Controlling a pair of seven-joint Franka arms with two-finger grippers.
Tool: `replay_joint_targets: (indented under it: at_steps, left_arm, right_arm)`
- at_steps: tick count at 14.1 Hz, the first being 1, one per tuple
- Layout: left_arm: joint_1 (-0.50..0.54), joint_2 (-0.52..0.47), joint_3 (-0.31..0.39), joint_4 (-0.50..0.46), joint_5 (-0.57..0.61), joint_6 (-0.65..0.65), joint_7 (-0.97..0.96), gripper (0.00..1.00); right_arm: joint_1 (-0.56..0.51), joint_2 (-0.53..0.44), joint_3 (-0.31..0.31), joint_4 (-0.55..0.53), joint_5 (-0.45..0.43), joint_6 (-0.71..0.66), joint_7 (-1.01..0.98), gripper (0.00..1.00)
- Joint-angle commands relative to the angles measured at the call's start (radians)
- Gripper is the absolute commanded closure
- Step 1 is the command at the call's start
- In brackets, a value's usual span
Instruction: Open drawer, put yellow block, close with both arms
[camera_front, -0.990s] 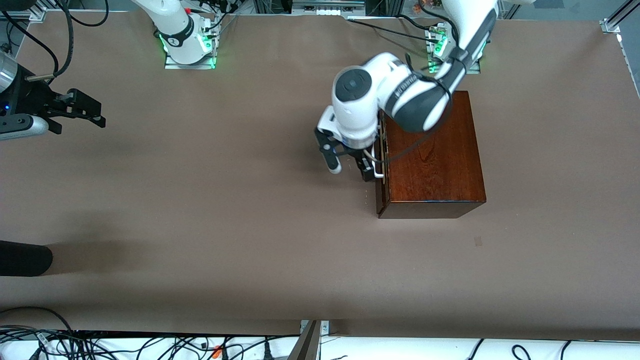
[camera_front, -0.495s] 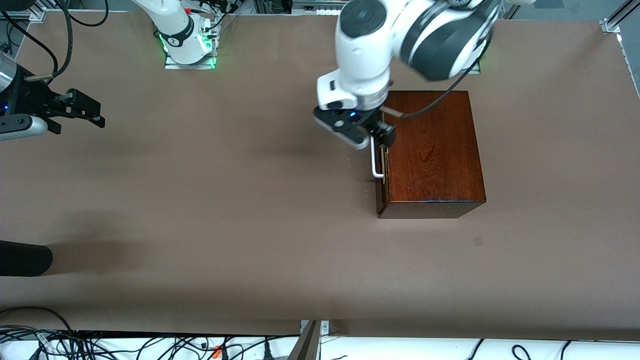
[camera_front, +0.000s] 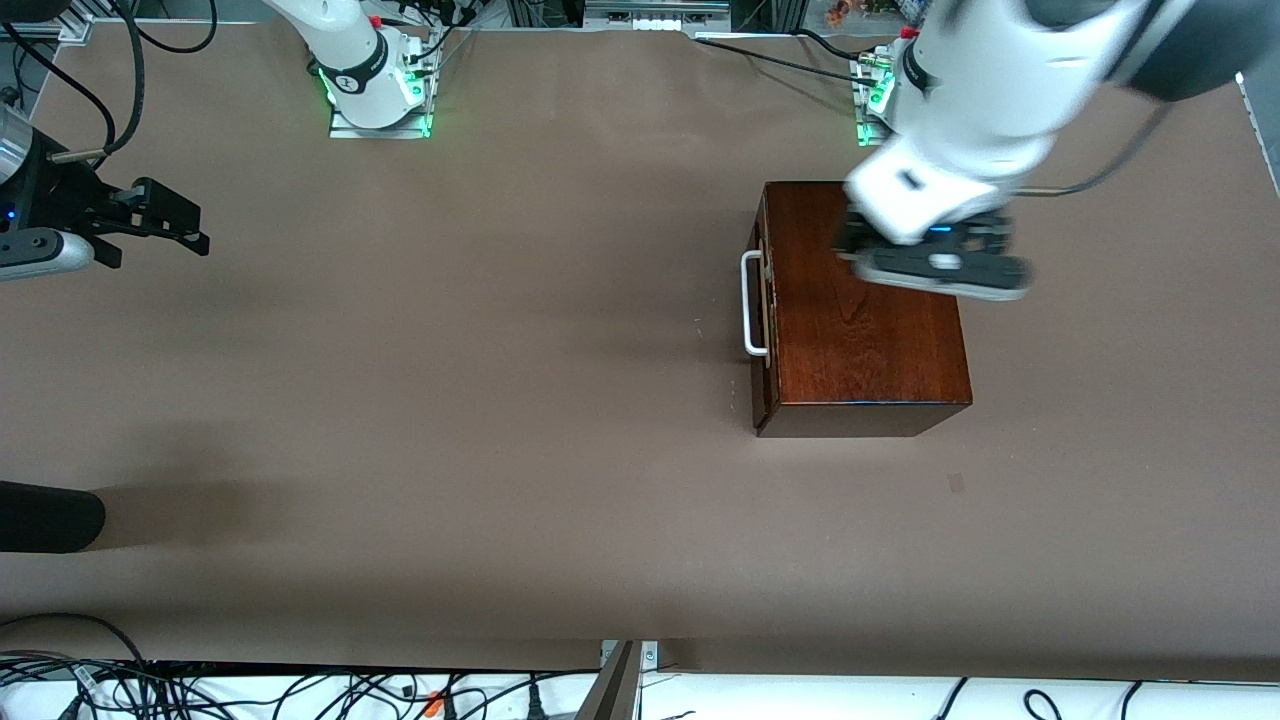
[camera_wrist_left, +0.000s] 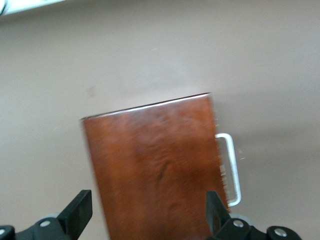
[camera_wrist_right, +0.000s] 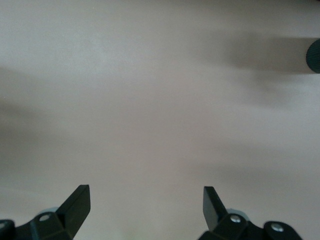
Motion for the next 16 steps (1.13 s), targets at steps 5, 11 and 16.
replay_joint_targets:
  at_steps: [5,11,16]
  left_arm:
    - [0.016,-0.177,0.276,-0.136,-0.157,-0.060,0.209,0.00]
    - [0.016,-0.246,0.320,-0.253,-0.169,0.000,0.276,0.00]
    - [0.016,-0.243,0.332,-0.264,-0.166,0.021,0.306,0.00]
  right_arm:
    - [-0.002,0.002,0.003,0.013,-0.008,-0.014,0.012,0.00]
    - [-0.002,0.002,0.003,0.013,-0.008,-0.014,0.012,0.00]
    - [-0.002,0.002,0.003,0.013,-0.008,-0.014,0.012,0.00]
